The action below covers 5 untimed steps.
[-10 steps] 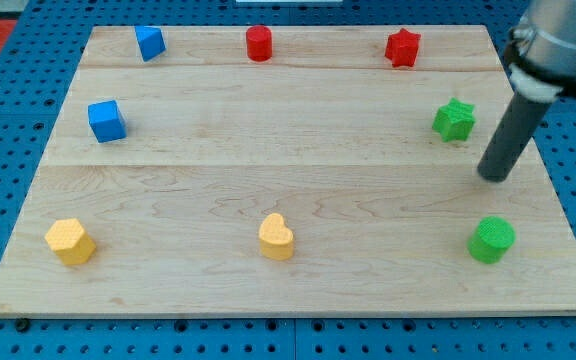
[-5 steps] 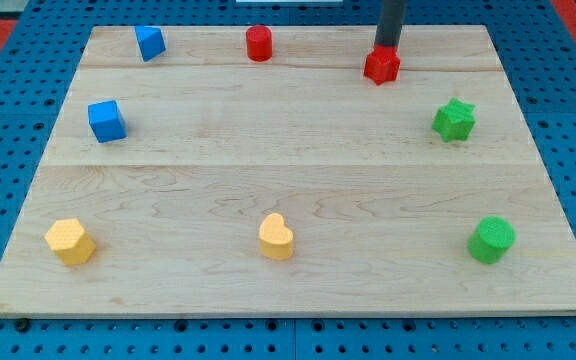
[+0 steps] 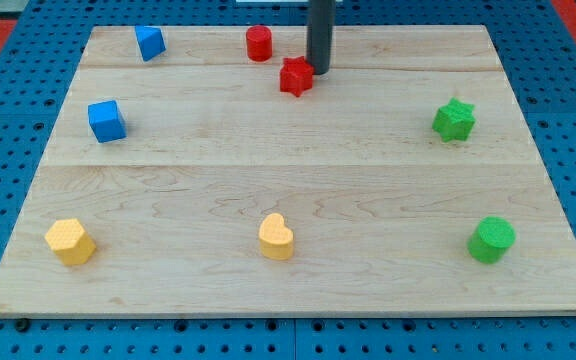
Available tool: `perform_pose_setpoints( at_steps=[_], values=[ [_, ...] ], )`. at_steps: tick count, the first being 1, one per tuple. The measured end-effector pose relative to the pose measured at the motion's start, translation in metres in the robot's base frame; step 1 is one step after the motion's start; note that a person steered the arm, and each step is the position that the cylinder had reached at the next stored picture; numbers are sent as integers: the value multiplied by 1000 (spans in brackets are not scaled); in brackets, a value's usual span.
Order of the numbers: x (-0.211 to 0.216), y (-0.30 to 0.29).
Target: Place the red star below the red circle
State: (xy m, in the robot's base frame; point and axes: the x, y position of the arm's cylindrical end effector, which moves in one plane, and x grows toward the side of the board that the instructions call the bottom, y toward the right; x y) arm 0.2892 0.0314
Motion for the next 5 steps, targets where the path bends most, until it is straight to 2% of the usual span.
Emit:
perform_pose_setpoints(
  at_steps=[1, 2, 3, 4, 5],
  values=[
    [40, 51],
    [32, 8],
    [2, -38],
    [-6, -47],
    [-9, -9]
  ],
)
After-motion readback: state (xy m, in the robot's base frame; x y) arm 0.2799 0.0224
